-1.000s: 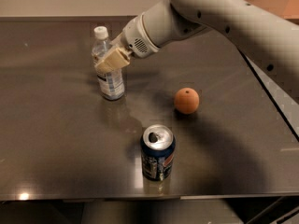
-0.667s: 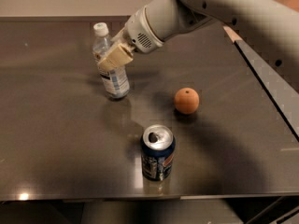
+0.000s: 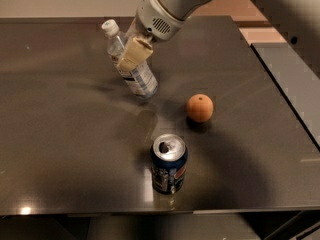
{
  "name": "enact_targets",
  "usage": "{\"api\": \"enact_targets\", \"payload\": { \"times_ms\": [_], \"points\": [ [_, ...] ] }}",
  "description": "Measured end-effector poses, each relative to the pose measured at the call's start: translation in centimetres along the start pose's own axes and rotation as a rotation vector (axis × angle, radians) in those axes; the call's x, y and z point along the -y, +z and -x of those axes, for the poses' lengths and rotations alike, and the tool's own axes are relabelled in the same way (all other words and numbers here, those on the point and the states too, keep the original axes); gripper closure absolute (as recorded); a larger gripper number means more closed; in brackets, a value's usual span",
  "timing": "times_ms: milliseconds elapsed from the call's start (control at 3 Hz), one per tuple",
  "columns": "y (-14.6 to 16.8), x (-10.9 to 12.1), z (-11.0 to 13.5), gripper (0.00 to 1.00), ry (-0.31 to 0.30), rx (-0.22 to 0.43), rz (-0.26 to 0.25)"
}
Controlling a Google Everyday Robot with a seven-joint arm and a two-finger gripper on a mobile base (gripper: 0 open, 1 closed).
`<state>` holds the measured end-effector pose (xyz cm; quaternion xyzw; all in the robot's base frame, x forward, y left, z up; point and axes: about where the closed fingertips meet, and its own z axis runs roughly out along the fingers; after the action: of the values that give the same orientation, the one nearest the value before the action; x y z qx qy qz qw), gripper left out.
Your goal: Knock blue plastic bottle over
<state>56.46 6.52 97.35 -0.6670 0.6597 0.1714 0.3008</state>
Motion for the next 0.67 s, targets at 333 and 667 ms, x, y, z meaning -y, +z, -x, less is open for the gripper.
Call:
{"api": "enact_targets", "payload": {
  "times_ms": [333,667],
  "points": [
    [0.44,-1.27,-0.34,1.0,-0.139,-0.124,0.083],
    [1.3,-2.25,-1.2,1.0,-0.237,-0.218,0.152]
  ]
}}
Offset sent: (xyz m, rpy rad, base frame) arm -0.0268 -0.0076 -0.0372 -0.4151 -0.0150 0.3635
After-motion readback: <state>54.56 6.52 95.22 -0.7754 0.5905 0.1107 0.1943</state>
